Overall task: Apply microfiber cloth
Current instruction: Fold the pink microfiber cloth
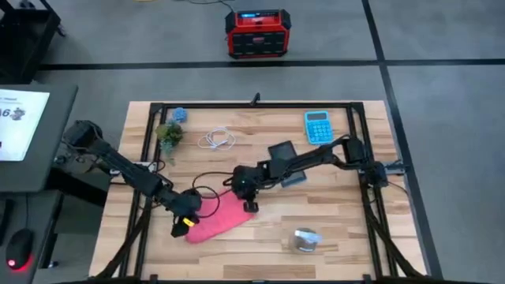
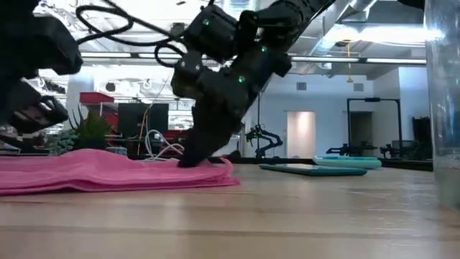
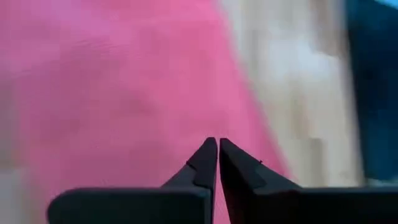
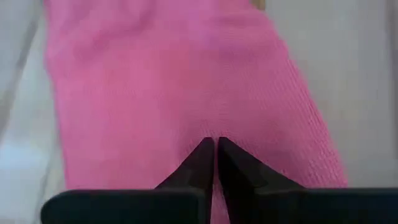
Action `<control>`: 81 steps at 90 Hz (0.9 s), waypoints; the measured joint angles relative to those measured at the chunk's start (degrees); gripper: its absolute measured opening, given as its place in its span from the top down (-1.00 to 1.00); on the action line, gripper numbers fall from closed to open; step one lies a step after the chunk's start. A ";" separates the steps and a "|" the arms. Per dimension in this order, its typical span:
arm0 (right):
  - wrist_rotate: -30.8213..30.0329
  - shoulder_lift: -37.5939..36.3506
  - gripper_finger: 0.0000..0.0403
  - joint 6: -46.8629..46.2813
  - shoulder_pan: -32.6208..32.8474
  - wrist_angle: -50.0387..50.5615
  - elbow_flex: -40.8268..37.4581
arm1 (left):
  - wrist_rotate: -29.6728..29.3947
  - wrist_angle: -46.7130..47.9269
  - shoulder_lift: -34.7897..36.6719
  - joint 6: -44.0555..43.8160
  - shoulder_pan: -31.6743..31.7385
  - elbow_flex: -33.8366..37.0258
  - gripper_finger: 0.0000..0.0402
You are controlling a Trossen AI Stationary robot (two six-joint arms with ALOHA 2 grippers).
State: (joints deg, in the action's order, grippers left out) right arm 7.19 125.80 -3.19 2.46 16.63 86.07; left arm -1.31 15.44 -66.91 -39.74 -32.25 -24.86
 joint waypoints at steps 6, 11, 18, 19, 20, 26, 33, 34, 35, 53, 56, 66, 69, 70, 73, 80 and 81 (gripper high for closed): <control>-2.32 -0.24 0.94 -0.28 -0.05 2.99 0.12 | -1.23 4.61 -1.17 -0.56 -0.04 0.00 1.00; -4.08 -0.93 0.94 -0.34 -0.02 5.43 0.14 | -2.50 6.89 -2.48 -1.18 -0.04 -0.01 1.00; -6.56 -1.42 0.94 -0.56 0.13 8.22 0.15 | -3.54 7.31 -4.50 -1.41 -0.02 -0.28 1.00; -6.77 -1.57 0.94 -0.63 0.18 8.41 0.16 | -3.53 7.30 -4.73 -1.29 -0.02 -0.30 1.00; -6.95 -1.70 0.94 -0.70 0.24 8.61 0.16 | -3.54 7.28 -4.94 -1.13 -0.02 -0.33 1.00; -7.69 -2.27 0.94 -0.89 0.48 10.80 0.03 | -3.90 6.62 -5.41 0.04 -0.02 -0.33 1.00; -8.66 -2.88 0.94 -0.91 0.48 11.35 0.01 | -3.76 7.34 -4.71 0.76 0.37 -0.78 1.00; -9.03 -3.01 0.94 -0.89 0.50 11.60 0.01 | -3.85 7.72 -4.55 0.77 0.39 -0.86 1.00; -9.42 -3.13 0.94 -0.89 0.52 11.86 0.00 | -3.94 8.18 -4.31 0.79 0.41 -0.98 1.00; -10.61 -4.72 0.94 -1.49 0.37 6.96 -0.13 | -4.78 10.01 1.23 0.70 0.48 -2.70 1.00; -10.41 -4.72 0.94 -2.20 0.38 4.36 -0.08 | -4.98 9.69 1.93 1.00 0.50 -2.75 1.00; -7.45 -3.79 0.94 -4.93 0.42 -3.80 -0.03 | -8.19 9.79 2.30 1.90 0.50 -2.63 1.00; -7.08 -3.08 0.94 -5.73 0.44 -5.90 0.03 | -9.51 9.66 2.24 1.90 0.50 -2.59 1.00; -7.03 -2.90 0.94 -5.94 0.45 -6.36 0.03 | -9.94 9.47 2.17 1.90 0.50 -2.53 1.00; -6.92 -2.65 0.94 -6.46 0.39 -6.35 -0.03 | -11.12 8.54 1.99 1.72 0.50 -2.09 1.00; -7.13 -1.40 0.94 -6.96 -0.02 -5.67 -0.12 | -12.23 8.01 1.28 0.41 0.52 -0.03 1.00; -7.18 -1.11 0.94 -6.99 -0.14 -5.73 -0.06 | -12.23 7.98 1.08 0.12 0.52 0.25 1.00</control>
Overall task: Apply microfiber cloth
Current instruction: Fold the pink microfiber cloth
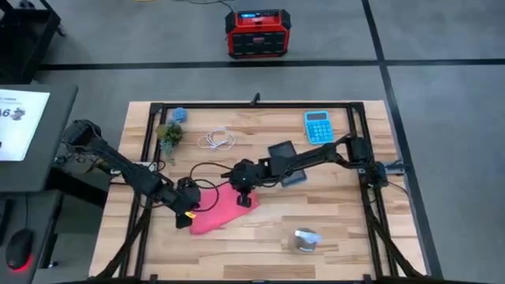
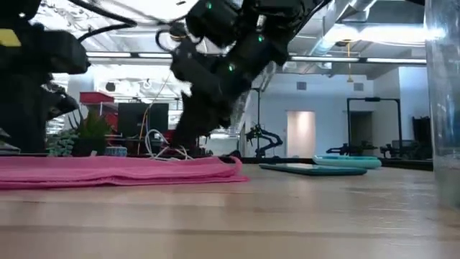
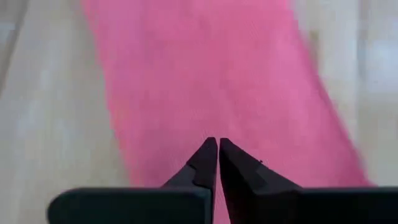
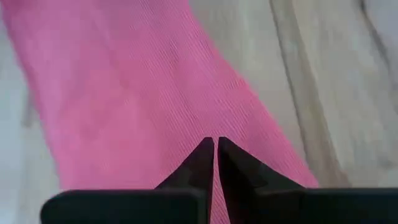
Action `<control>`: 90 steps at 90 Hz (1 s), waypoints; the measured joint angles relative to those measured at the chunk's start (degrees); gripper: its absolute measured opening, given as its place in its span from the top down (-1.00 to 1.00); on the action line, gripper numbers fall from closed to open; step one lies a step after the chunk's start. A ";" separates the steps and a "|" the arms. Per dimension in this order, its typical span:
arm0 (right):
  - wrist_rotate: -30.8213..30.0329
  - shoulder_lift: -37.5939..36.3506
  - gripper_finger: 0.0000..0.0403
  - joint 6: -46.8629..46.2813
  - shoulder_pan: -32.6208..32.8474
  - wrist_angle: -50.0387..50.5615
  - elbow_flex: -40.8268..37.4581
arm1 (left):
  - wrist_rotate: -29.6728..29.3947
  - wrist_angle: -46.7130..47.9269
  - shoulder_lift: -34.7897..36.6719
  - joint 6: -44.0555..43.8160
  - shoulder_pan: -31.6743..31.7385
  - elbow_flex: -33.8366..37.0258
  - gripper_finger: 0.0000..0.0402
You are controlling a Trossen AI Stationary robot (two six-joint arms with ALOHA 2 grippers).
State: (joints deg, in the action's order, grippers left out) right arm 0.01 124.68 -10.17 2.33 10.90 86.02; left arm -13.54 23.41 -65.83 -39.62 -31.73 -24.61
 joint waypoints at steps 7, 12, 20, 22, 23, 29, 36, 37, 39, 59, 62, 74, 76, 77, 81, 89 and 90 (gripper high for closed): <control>-2.03 0.36 0.94 -0.13 -0.70 3.56 -0.10 | -0.10 -0.06 -0.67 -2.87 -0.09 1.67 1.00; -5.14 0.41 0.94 -0.50 -0.96 4.65 -0.10 | 0.10 -0.84 -0.80 -4.62 -0.13 2.38 1.00; -9.02 0.20 0.94 -0.50 -0.98 7.12 0.00 | 0.16 -1.06 -0.79 -6.36 -0.27 3.12 1.00; -9.53 0.20 0.94 -0.52 -0.98 7.60 0.02 | 0.16 -1.00 -0.80 -6.55 -0.30 3.14 1.00; -9.78 0.20 0.94 -0.51 -0.98 7.92 0.02 | 0.14 -1.01 -0.80 -6.54 -0.37 3.14 1.00; -11.93 -0.21 0.94 -0.48 -0.90 10.01 0.06 | 0.05 -1.10 -0.80 -6.53 -0.66 3.14 1.00; -14.28 -0.98 0.94 -0.31 -0.78 12.24 0.01 | 0.06 -2.03 -0.81 -5.93 -0.78 3.15 1.00; -14.48 -1.03 0.94 -0.31 -0.79 12.19 0.00 | 0.07 -2.19 -0.83 -5.74 -0.78 3.12 1.00; -14.74 -1.14 0.94 -0.30 -0.83 12.09 0.01 | 0.09 -2.33 -0.87 -5.29 -0.78 2.96 1.00; -13.43 -2.25 0.94 -0.69 -0.12 6.27 2.35 | -1.28 -4.05 -0.98 0.49 -0.70 -3.19 1.00; -13.00 -2.27 0.94 -0.88 0.20 4.96 2.54 | -2.41 -3.83 -0.96 1.36 -0.68 -3.75 1.00; -8.11 -0.64 0.94 -1.97 0.47 -1.15 2.53 | -8.34 -3.20 -0.96 2.91 -0.62 -4.15 1.00; -7.66 -0.26 0.94 -2.02 0.40 -1.41 2.53 | -8.84 -3.18 -0.96 2.79 -0.56 -3.78 1.00; -7.60 -0.05 0.94 -2.06 0.37 -1.49 2.53 | -8.99 -3.16 -0.96 2.64 -0.53 -3.55 1.00; -7.63 0.94 0.94 -2.68 0.26 -1.26 2.53 | -9.07 -3.12 -0.97 1.53 -0.25 -2.36 1.00; -7.63 3.27 0.94 -3.89 -0.56 -0.68 2.52 | -9.13 -3.30 -0.98 -2.05 -0.04 0.60 1.00; -7.64 3.58 0.94 -4.11 -0.66 -0.69 2.51 | -9.13 -3.35 -0.98 -2.49 -0.05 0.97 1.00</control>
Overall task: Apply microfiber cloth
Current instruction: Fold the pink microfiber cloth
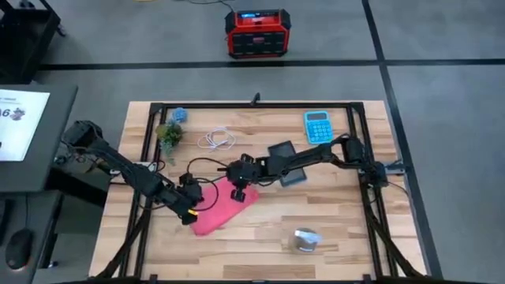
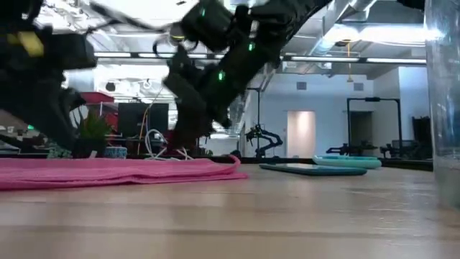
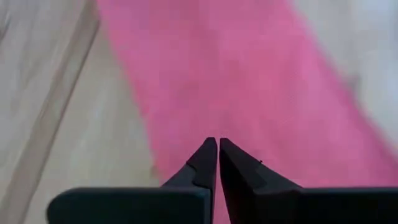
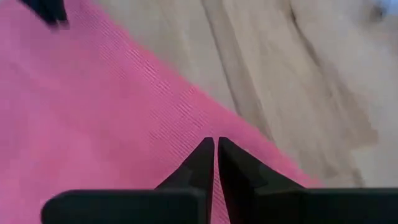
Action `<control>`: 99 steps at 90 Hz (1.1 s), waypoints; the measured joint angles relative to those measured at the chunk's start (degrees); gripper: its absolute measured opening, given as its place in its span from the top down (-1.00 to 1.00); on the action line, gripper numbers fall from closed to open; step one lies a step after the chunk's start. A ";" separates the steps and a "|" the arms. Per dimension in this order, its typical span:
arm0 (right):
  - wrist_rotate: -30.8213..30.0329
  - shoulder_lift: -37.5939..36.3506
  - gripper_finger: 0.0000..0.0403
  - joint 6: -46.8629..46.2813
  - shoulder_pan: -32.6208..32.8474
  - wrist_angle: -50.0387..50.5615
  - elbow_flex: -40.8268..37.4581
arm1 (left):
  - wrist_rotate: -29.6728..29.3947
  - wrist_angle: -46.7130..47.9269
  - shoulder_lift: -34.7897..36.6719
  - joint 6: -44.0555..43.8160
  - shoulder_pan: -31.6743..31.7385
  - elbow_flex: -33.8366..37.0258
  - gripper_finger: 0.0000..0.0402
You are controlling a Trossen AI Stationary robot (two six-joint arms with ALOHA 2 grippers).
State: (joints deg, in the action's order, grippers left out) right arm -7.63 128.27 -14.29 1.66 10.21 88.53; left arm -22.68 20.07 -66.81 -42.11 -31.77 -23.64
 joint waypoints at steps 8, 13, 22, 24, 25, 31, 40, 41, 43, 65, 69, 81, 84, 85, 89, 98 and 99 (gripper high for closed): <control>-0.07 1.55 0.94 -0.75 -0.57 -0.76 0.13 | -0.13 -0.74 0.00 -3.77 -0.11 3.10 1.00; -0.05 1.88 0.94 -0.83 -0.87 -0.21 0.27 | -0.50 -1.44 0.16 -6.79 -0.16 4.37 1.00; -0.11 1.42 0.94 -0.20 -1.34 2.72 0.30 | -1.17 -2.58 0.22 -10.01 -0.60 5.69 1.00; -0.40 1.06 0.94 0.25 -1.41 3.51 0.29 | -1.29 -2.86 0.22 -9.98 -0.74 5.72 1.00; -0.63 0.87 0.94 0.53 -1.43 3.97 0.28 | -1.36 -3.04 0.22 -9.89 -0.81 5.73 1.00; -2.78 -0.44 0.94 2.25 -1.57 6.57 0.07 | -1.68 -5.49 0.06 -7.97 -0.95 5.67 1.00; -4.79 -2.74 0.94 4.92 -2.28 9.54 -0.22 | -1.08 -8.39 0.00 -4.68 -1.05 4.77 1.00; -4.92 -2.96 0.94 5.18 -2.39 9.56 -0.22 | -1.12 -8.74 0.00 -4.34 -1.07 4.59 1.00; -5.05 -3.58 0.94 5.62 -2.66 9.29 -0.24 | -1.17 -9.38 -0.03 -3.65 -1.07 4.17 1.00; -1.63 -8.98 0.94 6.61 -2.61 12.34 -0.09 | -2.72 -10.63 0.02 2.85 -1.00 -1.01 1.00; 1.18 -8.98 0.94 6.52 -2.01 11.73 -0.09 | -3.41 -10.47 0.07 3.90 -1.00 -1.16 1.00; 8.46 -8.68 0.93 5.32 1.02 8.99 -0.11 | -7.66 -9.62 0.04 5.24 -0.36 -1.18 1.00; 8.85 -7.82 0.92 5.27 1.97 7.35 -0.07 | -8.02 -9.13 0.04 5.24 0.02 -1.18 1.00; 8.88 -7.57 0.91 5.19 2.30 6.65 -0.05 | -8.13 -8.93 0.04 5.23 0.14 -1.18 1.00; 8.90 -6.97 0.88 4.91 3.71 4.81 -0.02 | -8.35 -8.18 0.04 5.05 0.71 -1.18 1.00; 8.86 -5.69 0.73 5.00 6.46 -0.05 -0.17 | -8.42 -6.24 0.04 4.60 1.95 -1.21 1.00; 8.86 -5.38 0.71 5.07 6.77 -1.14 0.00 | -8.42 -6.00 0.04 4.57 2.08 -1.22 1.00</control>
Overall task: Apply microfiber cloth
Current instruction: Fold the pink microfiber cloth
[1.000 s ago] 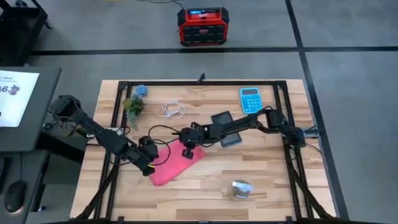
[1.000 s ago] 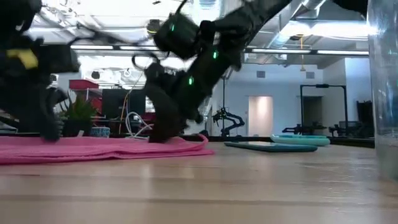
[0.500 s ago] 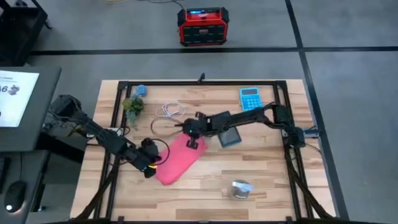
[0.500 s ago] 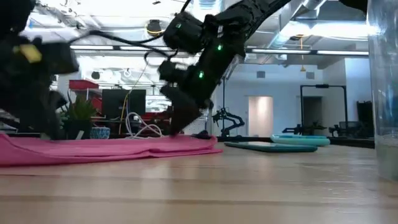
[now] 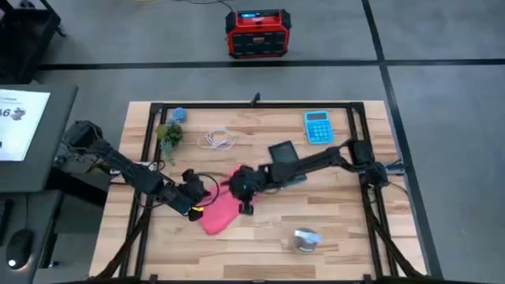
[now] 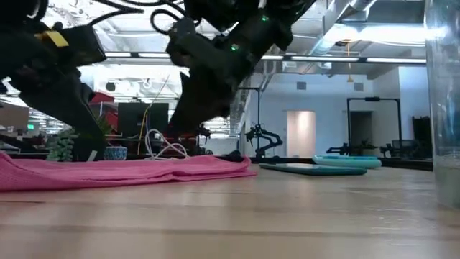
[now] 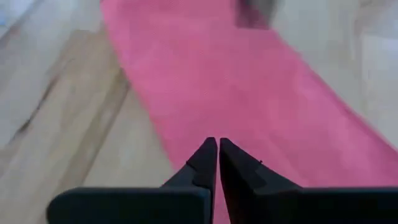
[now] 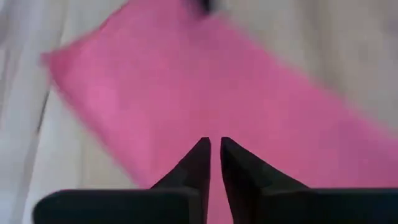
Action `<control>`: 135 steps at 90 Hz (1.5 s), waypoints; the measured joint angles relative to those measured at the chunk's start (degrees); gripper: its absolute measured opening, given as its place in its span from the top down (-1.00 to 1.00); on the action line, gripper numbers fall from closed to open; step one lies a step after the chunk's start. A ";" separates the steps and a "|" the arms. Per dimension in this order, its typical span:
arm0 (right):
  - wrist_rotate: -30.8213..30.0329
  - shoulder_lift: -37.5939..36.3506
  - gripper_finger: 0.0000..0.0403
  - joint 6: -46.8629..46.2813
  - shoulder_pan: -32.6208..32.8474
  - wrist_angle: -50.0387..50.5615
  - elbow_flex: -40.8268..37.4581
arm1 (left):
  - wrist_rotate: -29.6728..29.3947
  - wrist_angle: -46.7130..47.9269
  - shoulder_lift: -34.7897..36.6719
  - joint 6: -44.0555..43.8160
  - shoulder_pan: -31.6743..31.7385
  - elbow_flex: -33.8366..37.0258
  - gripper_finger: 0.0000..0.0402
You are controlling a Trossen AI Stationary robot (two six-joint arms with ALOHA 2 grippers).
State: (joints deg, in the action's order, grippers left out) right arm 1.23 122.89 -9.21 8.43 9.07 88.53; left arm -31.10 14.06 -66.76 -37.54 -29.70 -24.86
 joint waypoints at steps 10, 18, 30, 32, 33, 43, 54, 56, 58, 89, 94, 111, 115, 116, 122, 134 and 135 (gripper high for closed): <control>-0.54 0.86 0.49 2.71 2.03 -0.07 -0.05 | 0.60 -0.46 -0.01 4.36 1.22 0.00 1.00; -3.81 2.01 0.33 4.36 3.00 1.32 -0.14 | 2.48 -3.36 0.01 11.42 2.15 0.00 1.00; -7.09 1.69 0.14 0.61 2.84 2.67 -0.07 | 4.35 -4.88 0.04 16.47 4.86 -0.01 0.98; -7.16 1.66 0.11 -0.12 2.68 3.06 -0.07 | 4.80 -4.82 0.02 16.70 5.43 0.00 0.96; -7.18 1.66 0.10 -0.50 2.62 3.27 -0.05 | 5.04 -4.77 0.02 16.77 5.66 -0.01 0.95; -8.42 1.77 0.04 -3.13 1.85 8.21 -0.05 | 7.00 -4.68 0.02 18.18 7.99 0.00 0.84; -10.06 0.65 0.05 -5.62 0.04 14.93 -0.09 | 11.50 -5.29 0.02 18.56 8.94 -0.02 0.70; -10.16 0.34 0.06 -5.67 -0.48 15.53 -0.10 | 12.14 -5.26 0.02 18.49 8.94 -0.02 0.68; -10.19 0.11 0.07 -5.75 -1.04 15.71 -0.09 | 12.61 -5.20 0.02 18.49 8.89 0.00 0.66; -3.57 -0.94 0.10 -7.50 -10.86 22.29 -0.05 | 17.18 3.12 0.02 8.06 3.37 -0.02 0.63; -1.32 -0.94 0.10 -7.84 -12.05 22.29 -0.05 | 17.39 4.41 0.02 5.91 1.67 -0.02 0.64; 0.52 -1.71 0.16 -10.75 -14.82 24.71 -0.05 | 17.33 2.25 0.02 1.99 -4.11 -0.02 0.64; 0.63 -1.95 0.18 -11.16 -15.06 25.07 -0.04 | 17.30 1.52 0.02 1.67 -5.10 -0.02 0.64; 0.66 -1.99 0.19 -11.29 -15.09 25.15 -0.02 | 17.26 1.35 0.02 1.63 -5.31 -0.02 0.64; 3.25 -2.01 0.22 -11.63 -15.43 25.41 -0.46 | 16.78 0.10 0.02 1.49 -6.32 -0.02 0.64; 11.79 -1.77 0.24 -14.00 -16.21 17.84 -5.03 | 13.54 -0.65 -0.17 1.13 -7.06 -0.02 0.64; 12.13 -1.77 0.24 -14.34 -16.27 17.09 -5.52 | 13.25 -0.70 -0.28 1.20 -7.06 -0.02 0.64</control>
State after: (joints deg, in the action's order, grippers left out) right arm 13.36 121.12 -23.55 -7.84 26.16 83.02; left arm -17.85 13.36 -67.04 -36.34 -36.75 -24.88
